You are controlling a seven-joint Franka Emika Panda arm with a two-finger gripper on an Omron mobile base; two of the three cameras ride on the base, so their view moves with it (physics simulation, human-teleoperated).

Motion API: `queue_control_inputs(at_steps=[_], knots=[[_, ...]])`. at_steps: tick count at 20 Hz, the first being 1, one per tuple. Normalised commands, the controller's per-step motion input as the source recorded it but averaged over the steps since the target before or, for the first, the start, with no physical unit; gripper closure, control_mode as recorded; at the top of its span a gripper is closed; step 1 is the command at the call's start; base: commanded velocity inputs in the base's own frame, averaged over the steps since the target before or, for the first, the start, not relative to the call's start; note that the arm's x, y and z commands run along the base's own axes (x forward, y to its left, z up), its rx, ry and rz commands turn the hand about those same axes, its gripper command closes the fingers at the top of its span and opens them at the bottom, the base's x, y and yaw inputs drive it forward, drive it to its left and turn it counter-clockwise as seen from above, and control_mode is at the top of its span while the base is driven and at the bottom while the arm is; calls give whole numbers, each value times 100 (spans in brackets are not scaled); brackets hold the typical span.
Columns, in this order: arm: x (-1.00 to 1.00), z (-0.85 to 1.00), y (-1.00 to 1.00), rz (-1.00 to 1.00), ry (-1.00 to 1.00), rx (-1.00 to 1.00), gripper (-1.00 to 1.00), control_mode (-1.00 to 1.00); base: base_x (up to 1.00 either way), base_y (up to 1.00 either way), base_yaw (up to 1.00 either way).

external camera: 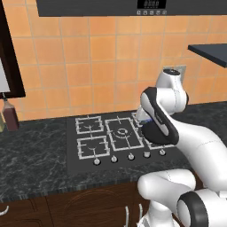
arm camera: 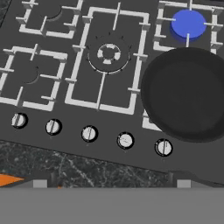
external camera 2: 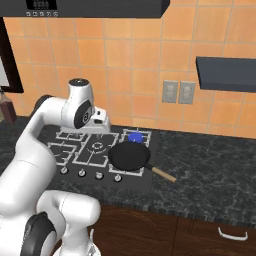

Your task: Turn off the rear right burner of the stove.

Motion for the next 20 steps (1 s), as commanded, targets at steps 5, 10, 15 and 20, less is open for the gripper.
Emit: queue_control_inputs(at_steps=[5, 10, 15, 20], knots=[[0, -26, 0, 8, 0, 0, -100, -100, 0, 0, 0], [0, -27, 0, 7, 0, 0, -100, -100, 0, 0, 0], [0, -30, 0, 6, 0, -2, -100, -100, 0, 0, 0], [0, -4, 0, 1, 0, -1, -100, -100, 0, 0, 0]])
